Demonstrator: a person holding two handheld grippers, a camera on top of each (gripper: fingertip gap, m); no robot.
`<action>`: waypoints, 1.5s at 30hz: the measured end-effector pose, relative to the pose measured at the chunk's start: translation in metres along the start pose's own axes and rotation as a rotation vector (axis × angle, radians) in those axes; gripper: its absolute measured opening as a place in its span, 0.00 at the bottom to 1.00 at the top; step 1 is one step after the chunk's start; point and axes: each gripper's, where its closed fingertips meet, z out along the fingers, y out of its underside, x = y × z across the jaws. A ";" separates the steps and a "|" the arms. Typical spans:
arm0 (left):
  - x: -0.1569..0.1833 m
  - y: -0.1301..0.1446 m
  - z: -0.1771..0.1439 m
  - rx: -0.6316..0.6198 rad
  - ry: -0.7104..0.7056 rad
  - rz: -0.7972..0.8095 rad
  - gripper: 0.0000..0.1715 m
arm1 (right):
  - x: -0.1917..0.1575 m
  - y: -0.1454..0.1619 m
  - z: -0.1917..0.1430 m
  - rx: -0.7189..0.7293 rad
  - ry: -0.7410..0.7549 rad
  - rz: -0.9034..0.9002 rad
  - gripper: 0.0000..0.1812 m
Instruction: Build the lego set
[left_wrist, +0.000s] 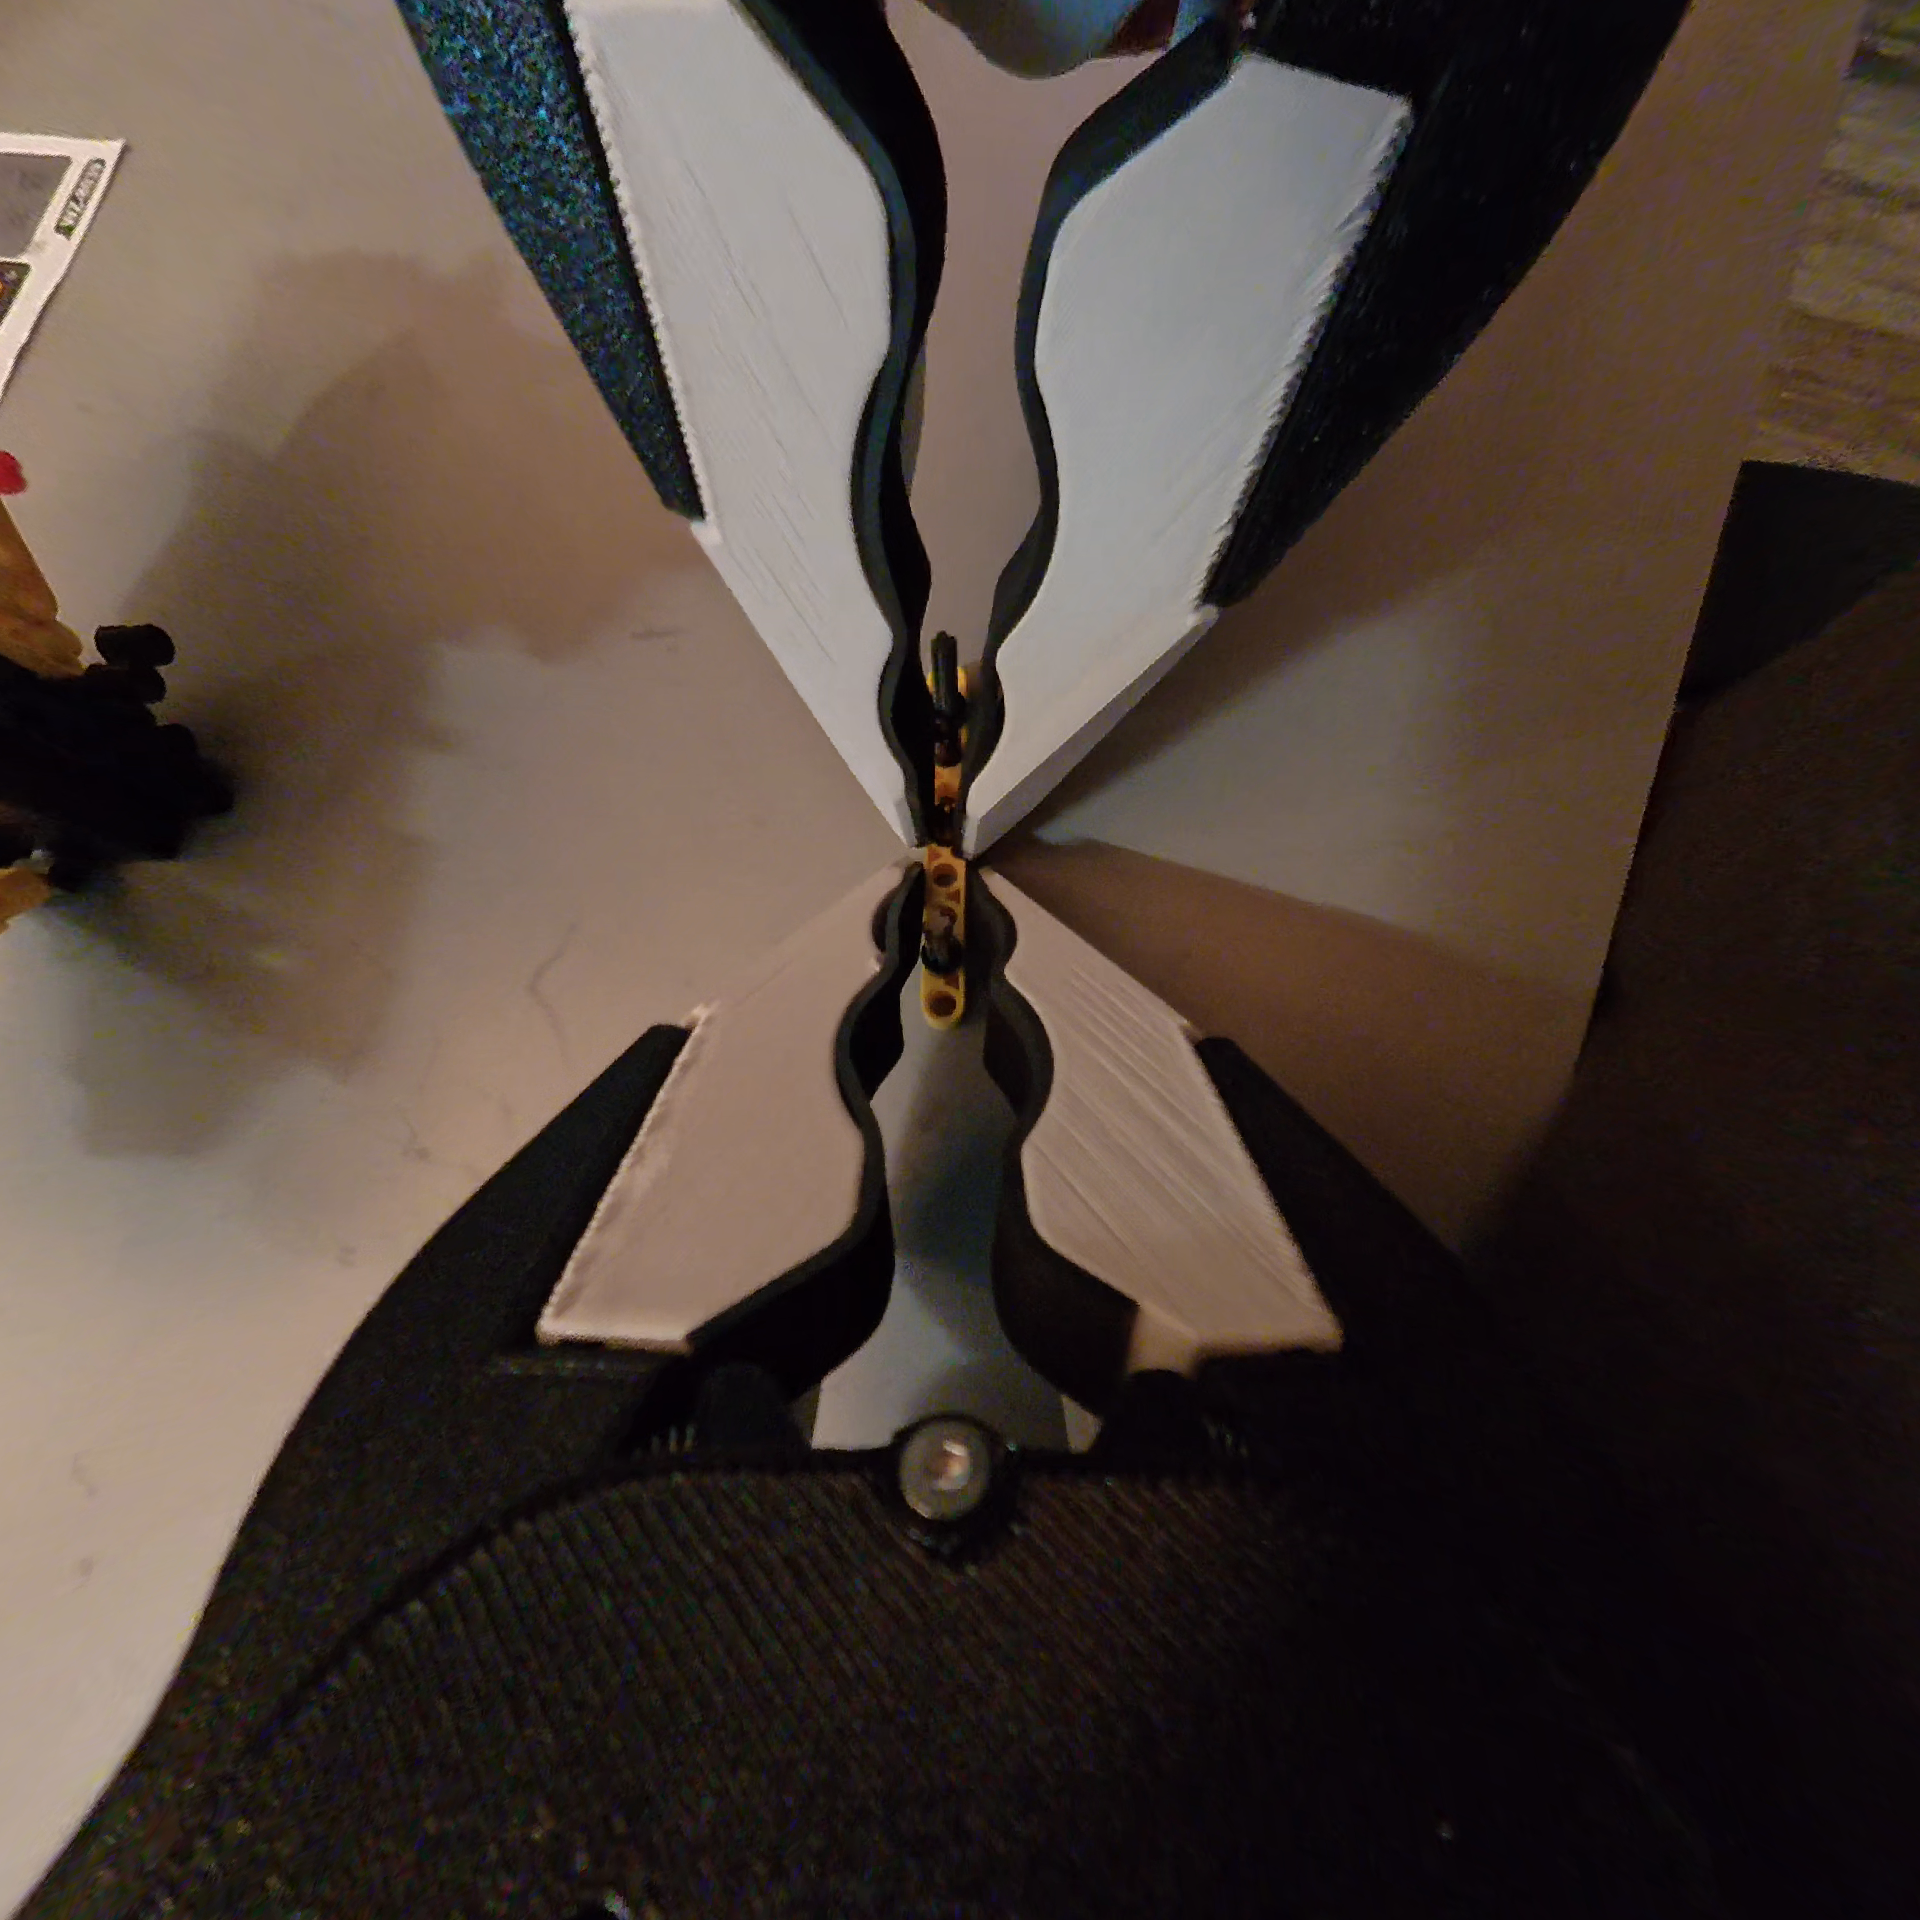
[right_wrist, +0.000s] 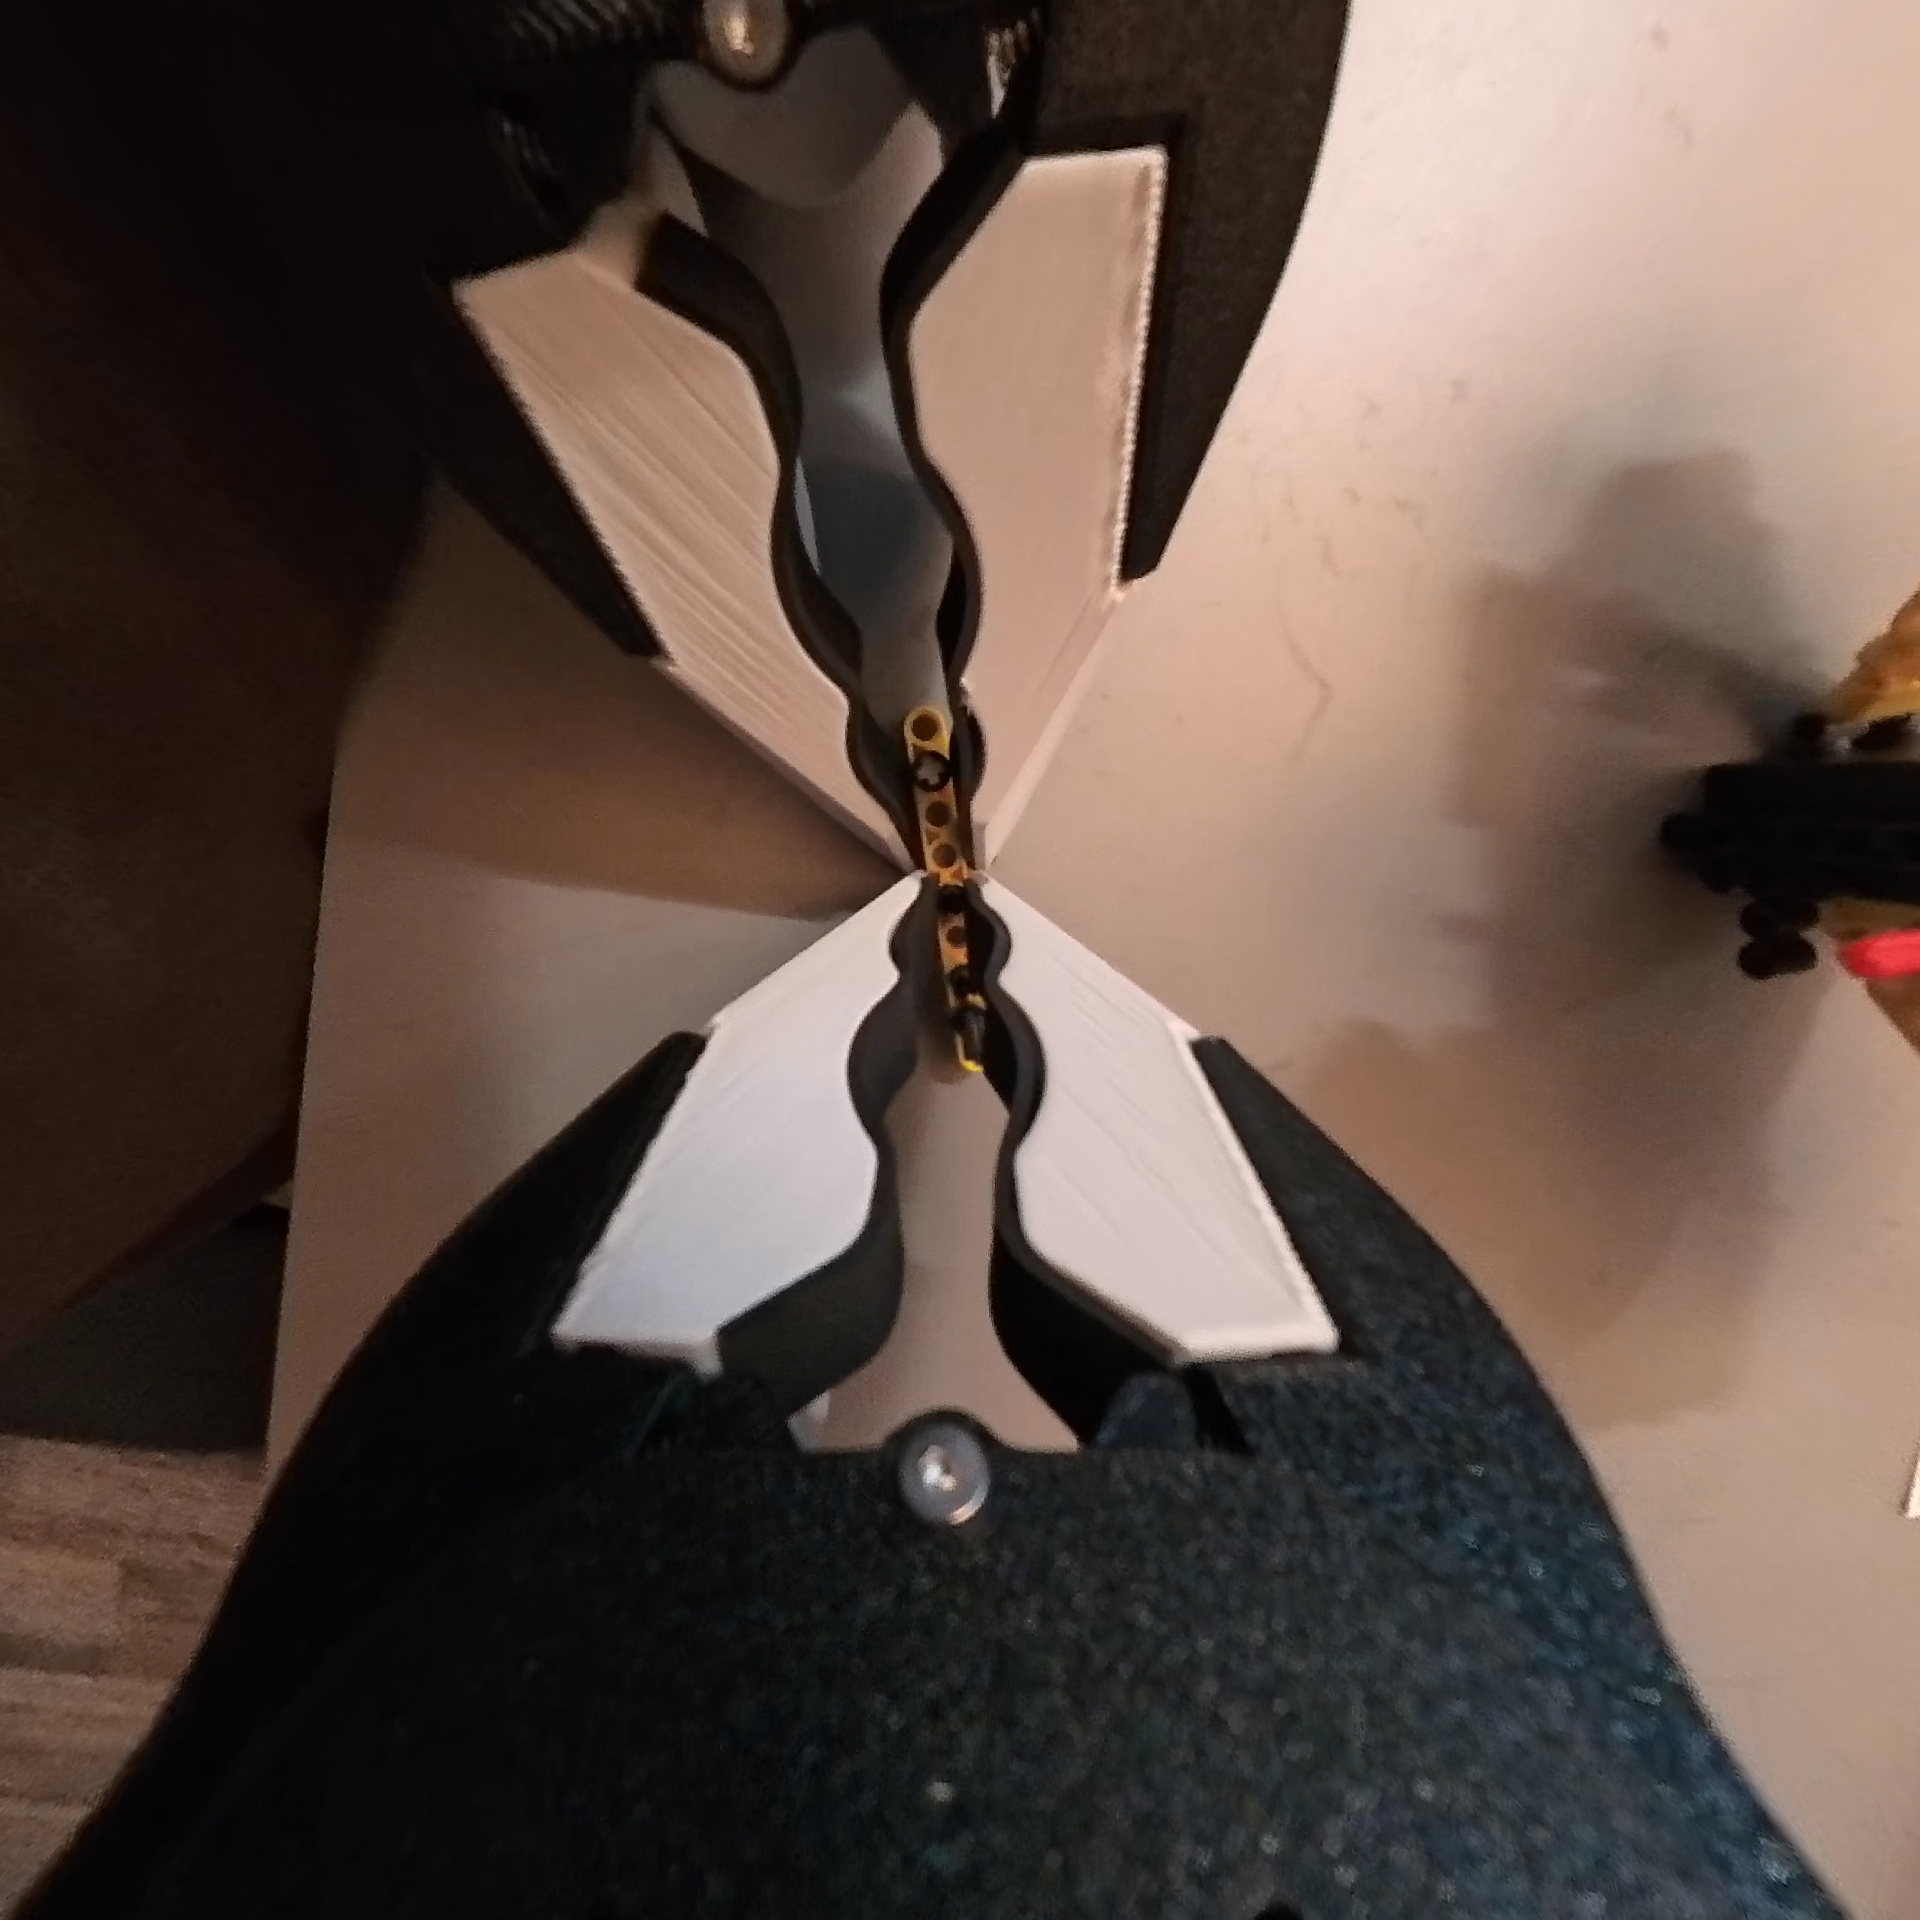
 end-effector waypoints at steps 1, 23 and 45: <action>0.000 0.000 0.000 -0.003 0.005 -0.009 0.03 | 0.000 0.000 0.000 0.000 0.005 0.013 0.02; 0.015 -0.007 0.001 0.022 0.072 -0.057 0.04 | -0.013 0.001 -0.012 0.216 -0.048 0.117 0.01; 0.011 0.000 0.001 -0.009 0.026 -0.009 0.04 | 0.034 -0.011 -0.083 0.687 0.071 0.434 0.01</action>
